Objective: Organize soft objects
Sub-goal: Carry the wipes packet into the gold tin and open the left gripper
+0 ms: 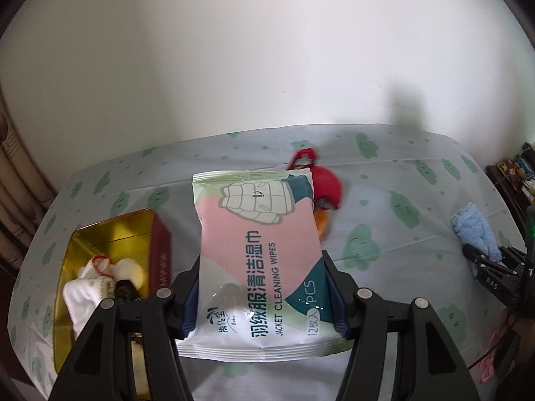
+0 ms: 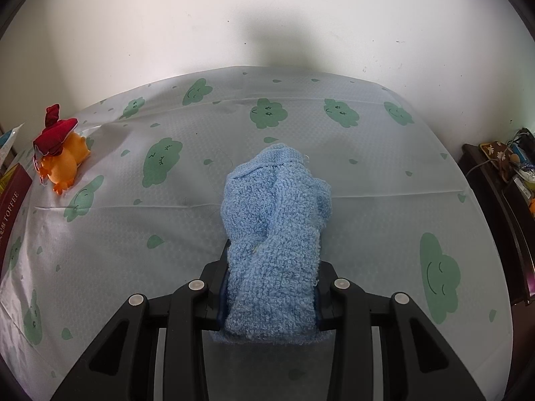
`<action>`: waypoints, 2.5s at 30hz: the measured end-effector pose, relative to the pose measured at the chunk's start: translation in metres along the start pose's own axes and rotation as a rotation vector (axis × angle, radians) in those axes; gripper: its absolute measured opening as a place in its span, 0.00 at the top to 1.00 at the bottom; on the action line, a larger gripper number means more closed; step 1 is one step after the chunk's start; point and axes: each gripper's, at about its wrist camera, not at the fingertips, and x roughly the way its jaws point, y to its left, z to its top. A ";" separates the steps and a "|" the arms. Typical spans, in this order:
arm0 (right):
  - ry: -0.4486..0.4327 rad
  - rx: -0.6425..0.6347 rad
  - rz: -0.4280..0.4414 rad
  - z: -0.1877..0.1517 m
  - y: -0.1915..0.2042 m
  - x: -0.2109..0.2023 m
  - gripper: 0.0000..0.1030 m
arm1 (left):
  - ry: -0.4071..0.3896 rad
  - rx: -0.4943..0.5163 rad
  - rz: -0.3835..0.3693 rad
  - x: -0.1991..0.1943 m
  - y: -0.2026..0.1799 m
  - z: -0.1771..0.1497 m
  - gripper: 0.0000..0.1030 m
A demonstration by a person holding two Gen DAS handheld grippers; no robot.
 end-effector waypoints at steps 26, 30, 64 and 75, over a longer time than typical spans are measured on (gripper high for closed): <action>0.001 -0.004 -0.003 0.000 0.001 0.000 0.66 | 0.041 -0.229 0.164 -0.005 0.165 -0.009 0.40; 0.001 -0.005 -0.003 0.000 0.001 0.000 0.66 | 0.067 -0.241 0.181 0.001 0.186 -0.013 0.40; 0.003 -0.011 -0.011 0.000 0.001 0.001 0.66 | 0.155 -0.320 0.151 0.020 0.232 -0.027 0.36; 0.003 -0.013 -0.012 0.000 0.002 0.001 0.66 | 0.147 -0.305 0.131 0.022 0.233 -0.016 0.31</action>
